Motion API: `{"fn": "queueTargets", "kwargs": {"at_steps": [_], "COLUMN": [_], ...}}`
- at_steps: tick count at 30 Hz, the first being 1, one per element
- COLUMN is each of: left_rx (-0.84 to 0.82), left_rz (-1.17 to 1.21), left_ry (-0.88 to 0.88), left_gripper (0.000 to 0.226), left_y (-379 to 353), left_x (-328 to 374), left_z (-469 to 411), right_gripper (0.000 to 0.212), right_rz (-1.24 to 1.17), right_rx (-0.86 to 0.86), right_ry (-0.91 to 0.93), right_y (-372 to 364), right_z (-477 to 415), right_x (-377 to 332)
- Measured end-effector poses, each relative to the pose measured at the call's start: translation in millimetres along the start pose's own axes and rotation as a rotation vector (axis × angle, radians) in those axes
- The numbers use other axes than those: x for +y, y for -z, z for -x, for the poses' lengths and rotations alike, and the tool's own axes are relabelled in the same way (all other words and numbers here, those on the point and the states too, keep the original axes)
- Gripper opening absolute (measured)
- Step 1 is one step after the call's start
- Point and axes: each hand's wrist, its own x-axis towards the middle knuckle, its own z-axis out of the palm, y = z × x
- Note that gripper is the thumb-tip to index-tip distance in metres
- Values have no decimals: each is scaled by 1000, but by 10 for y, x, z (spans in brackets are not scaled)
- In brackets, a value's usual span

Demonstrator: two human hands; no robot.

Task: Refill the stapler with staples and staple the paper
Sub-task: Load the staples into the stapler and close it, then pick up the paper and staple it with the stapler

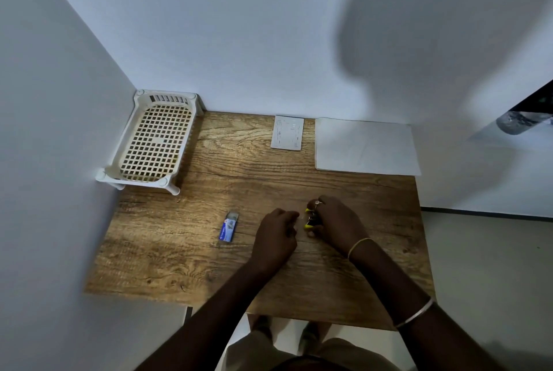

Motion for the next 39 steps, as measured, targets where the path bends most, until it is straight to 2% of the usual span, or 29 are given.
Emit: {"fn": "queueTargets", "kwargs": {"at_steps": [10,17,22,25,33,36,39], "left_rx": [-11,1,26,60,173,174,110], "left_rz": [-48,-20,7,42,93,63,-7], "left_ry": [-20,-39,-36,-32,-18,-25,-80], "left_gripper": [40,40,42,40,34,35,44], "left_y": [-7,16,30,73,323,426,520], "left_x": [-64,-74,-92,-95,-66,-74,-104], "left_z": [39,29,2,-56,-414,-608,-777], "right_gripper": [45,77,91,81,39,35,42], "right_rz": [-30,-31,-35,-144,-390,-364,-218], "right_rx": [-19,-35,-67,-26,157,175,152], "right_ry": [-5,-35,-37,-52,-182,-203,-154], "right_y": [-28,-33,-5,55,244,258,254], "right_z": [9,40,41,-4,-426,-663,-886], "right_x": [15,68,79,42,-77,-89,-121]}}
